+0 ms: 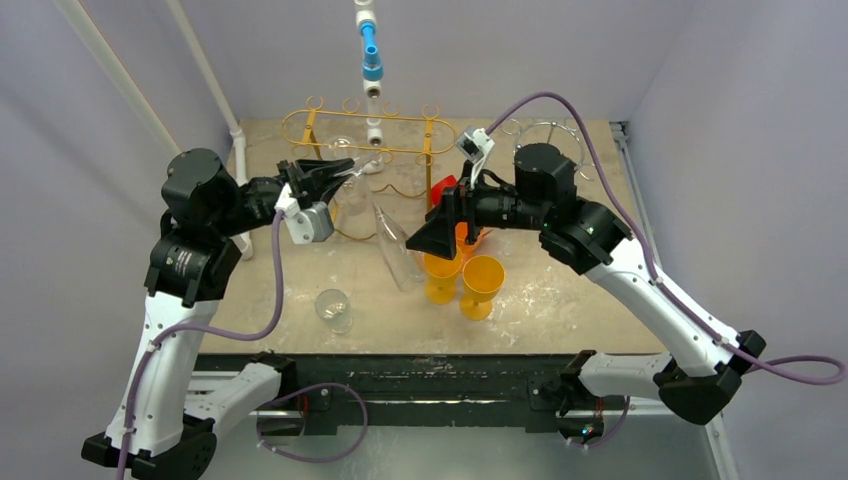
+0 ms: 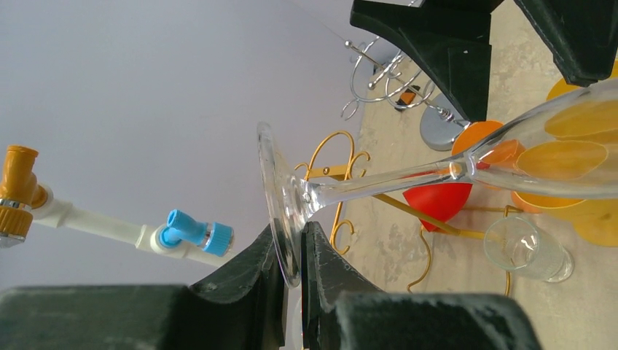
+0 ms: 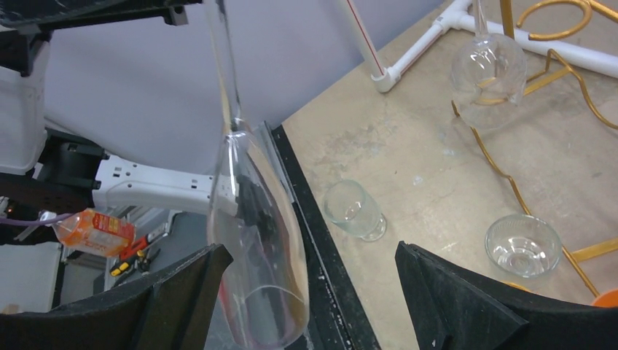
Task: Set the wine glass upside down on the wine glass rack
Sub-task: Turn the wine glass upside down at the wine rack.
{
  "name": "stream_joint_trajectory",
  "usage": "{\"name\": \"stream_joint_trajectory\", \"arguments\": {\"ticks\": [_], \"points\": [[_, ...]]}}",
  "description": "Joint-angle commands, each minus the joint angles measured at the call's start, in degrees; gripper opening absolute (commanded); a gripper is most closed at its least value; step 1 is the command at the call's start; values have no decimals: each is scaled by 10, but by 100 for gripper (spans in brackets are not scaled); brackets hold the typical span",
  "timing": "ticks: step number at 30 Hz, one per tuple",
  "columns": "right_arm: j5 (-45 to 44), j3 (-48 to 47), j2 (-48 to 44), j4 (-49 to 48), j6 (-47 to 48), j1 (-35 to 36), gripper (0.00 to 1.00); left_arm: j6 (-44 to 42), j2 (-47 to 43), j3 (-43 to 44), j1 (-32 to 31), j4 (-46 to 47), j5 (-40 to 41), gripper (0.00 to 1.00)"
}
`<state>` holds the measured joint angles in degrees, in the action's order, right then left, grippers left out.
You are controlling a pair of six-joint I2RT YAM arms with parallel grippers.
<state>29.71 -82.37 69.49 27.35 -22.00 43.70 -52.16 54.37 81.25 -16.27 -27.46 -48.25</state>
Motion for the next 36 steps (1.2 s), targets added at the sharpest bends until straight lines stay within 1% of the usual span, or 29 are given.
{"name": "stream_joint_trajectory", "arguments": {"ticks": [1, 7, 11, 18, 19, 20, 22, 24, 26, 28, 31, 32, 33, 35, 36], "points": [[24, -27, 5, -59, 1, 13, 99, -29, -1, -2, -3, 11, -28, 0], [51, -18, 21, -91, -14, 20, 99, -34, 0, -1, -3, 8, -28, 0], [62, -9, 25, -93, -11, 31, 99, -52, 2, 0, -3, -3, -24, 0], [59, 24, 18, -98, 0, 62, 99, -63, 6, -1, -3, 0, -15, 0], [57, 31, 17, -102, 0, 67, 99, -61, 6, 0, -3, 1, -14, 0], [55, 39, 16, -107, -2, 71, 96, -60, 6, 0, -3, 3, -13, 0], [48, 52, 14, -117, -7, 75, 89, -60, 6, 0, -3, 5, -12, 0], [33, 61, 11, -126, -9, 77, 77, -58, 5, 0, -3, 8, -11, 0], [6, 67, 4, -130, -10, 77, 61, -52, 4, 1, -3, 9, -11, 0], [-36, 73, -7, -132, -10, 78, 42, -45, 2, 2, -3, 10, -12, 0], [-88, 86, -33, -138, -8, 77, 16, -8, 3, 7, -3, 18, -11, 0], [-101, 90, -41, -140, -7, 76, 9, 5, 4, 11, -3, 18, -10, 6], [-130, 91, -49, -134, 0, 76, 7, 25, 7, 15, -3, 18, -7, 22], [-177, 91, -62, -121, 13, 75, 4, 55, 12, 26, -3, 5, -6, 64], [-208, 92, -68, -114, 17, 74, 2, 62, 16, 31, -3, -5, -7, 74]]}}
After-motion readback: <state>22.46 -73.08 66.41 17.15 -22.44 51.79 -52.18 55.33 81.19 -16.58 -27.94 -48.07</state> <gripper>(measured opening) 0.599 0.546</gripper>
